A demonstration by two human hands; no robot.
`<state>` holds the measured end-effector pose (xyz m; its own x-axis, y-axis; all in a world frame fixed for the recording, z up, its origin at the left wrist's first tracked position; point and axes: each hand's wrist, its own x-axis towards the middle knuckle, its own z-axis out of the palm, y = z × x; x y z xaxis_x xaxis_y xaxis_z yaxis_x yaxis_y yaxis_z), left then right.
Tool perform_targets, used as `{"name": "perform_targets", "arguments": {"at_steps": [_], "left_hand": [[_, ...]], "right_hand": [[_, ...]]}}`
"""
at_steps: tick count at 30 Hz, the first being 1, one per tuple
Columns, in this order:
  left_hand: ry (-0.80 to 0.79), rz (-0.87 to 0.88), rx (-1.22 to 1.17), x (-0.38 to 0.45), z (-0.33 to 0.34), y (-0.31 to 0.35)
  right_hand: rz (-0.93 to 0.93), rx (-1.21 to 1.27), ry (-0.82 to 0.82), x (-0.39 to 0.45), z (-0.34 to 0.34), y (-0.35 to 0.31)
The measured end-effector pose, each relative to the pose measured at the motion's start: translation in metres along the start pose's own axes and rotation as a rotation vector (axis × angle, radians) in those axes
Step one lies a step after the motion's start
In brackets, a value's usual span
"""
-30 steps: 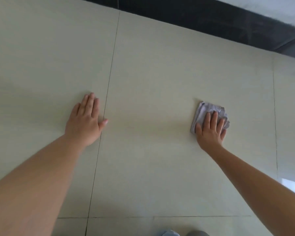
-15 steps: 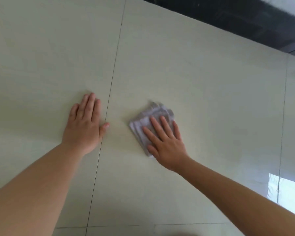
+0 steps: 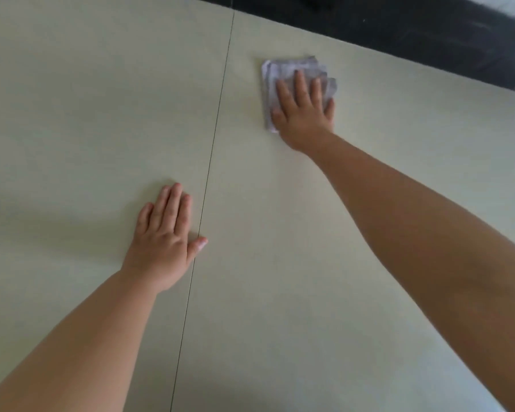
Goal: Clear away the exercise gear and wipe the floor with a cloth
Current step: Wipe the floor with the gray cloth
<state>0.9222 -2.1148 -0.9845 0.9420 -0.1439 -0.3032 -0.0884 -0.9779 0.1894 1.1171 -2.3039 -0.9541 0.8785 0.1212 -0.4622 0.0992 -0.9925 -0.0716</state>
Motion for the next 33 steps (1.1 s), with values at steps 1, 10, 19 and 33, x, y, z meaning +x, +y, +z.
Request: {"name": "perform_targets", "arguments": {"at_steps": [1, 10, 19, 33], "left_hand": [[-0.012, -0.007, 0.004, 0.000, -0.001, 0.001], [-0.025, -0.040, -0.014, 0.000, -0.009, 0.004], [-0.224, -0.164, 0.046, -0.003, -0.026, 0.017], [-0.304, 0.330, 0.091, -0.008, -0.032, 0.140]], "right_hand": [[-0.129, -0.026, -0.043, -0.007, 0.003, -0.023], [-0.559, -0.283, 0.067, -0.176, 0.107, 0.091], [0.384, 0.128, -0.010, -0.210, 0.084, 0.185], [0.411, 0.072, -0.382, -0.355, 0.144, 0.082]]}}
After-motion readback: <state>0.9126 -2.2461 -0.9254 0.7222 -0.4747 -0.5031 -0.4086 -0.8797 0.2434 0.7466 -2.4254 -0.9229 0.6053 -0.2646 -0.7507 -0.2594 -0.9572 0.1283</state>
